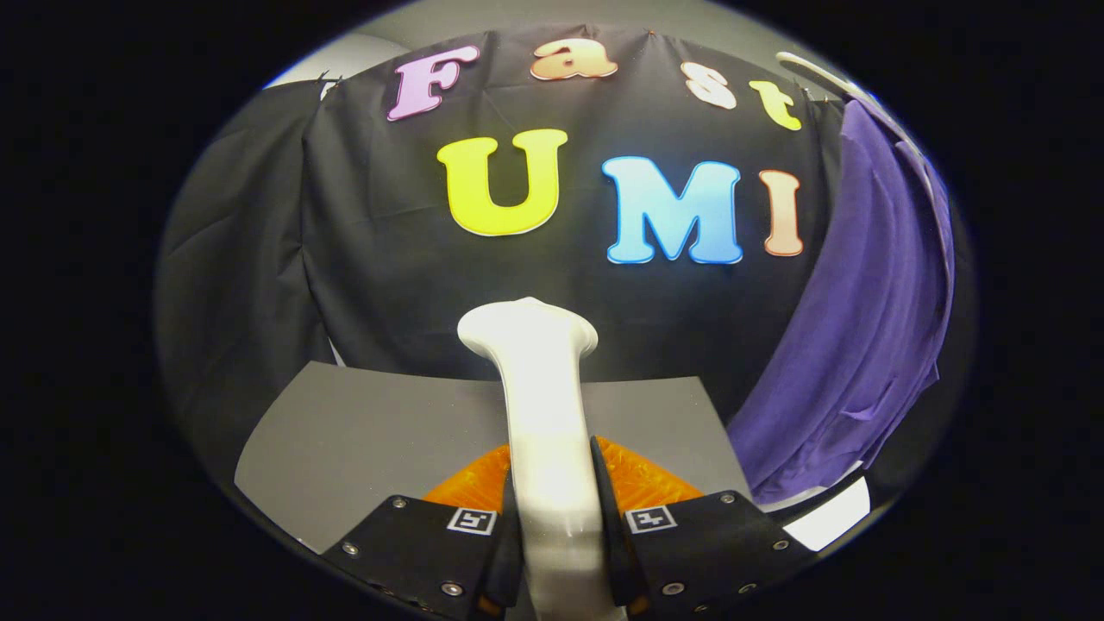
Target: Iron the clothes twice with a garment steamer, once on the left side and once on the right side.
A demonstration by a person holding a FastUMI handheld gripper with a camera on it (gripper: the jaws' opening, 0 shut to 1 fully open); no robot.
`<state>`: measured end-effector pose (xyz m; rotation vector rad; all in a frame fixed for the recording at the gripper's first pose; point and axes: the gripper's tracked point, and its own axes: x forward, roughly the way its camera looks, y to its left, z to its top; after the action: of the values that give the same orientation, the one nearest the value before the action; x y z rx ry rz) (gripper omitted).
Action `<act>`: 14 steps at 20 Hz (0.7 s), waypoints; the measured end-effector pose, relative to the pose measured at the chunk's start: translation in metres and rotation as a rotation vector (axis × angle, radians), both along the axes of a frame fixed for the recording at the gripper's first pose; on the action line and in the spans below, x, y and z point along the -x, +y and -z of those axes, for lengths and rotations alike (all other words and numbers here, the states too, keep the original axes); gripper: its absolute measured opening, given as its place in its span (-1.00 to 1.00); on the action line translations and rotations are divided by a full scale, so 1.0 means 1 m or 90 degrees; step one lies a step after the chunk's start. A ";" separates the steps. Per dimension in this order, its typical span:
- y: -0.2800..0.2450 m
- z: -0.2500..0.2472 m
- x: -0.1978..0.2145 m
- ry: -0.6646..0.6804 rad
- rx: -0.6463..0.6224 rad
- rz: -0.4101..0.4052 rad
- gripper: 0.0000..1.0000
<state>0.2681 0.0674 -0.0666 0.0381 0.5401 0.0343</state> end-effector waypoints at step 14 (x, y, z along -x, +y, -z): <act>-0.103 -0.103 0.131 -0.158 0.009 -0.014 -0.21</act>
<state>0.1366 -0.0354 0.0367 0.0136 0.2920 0.0553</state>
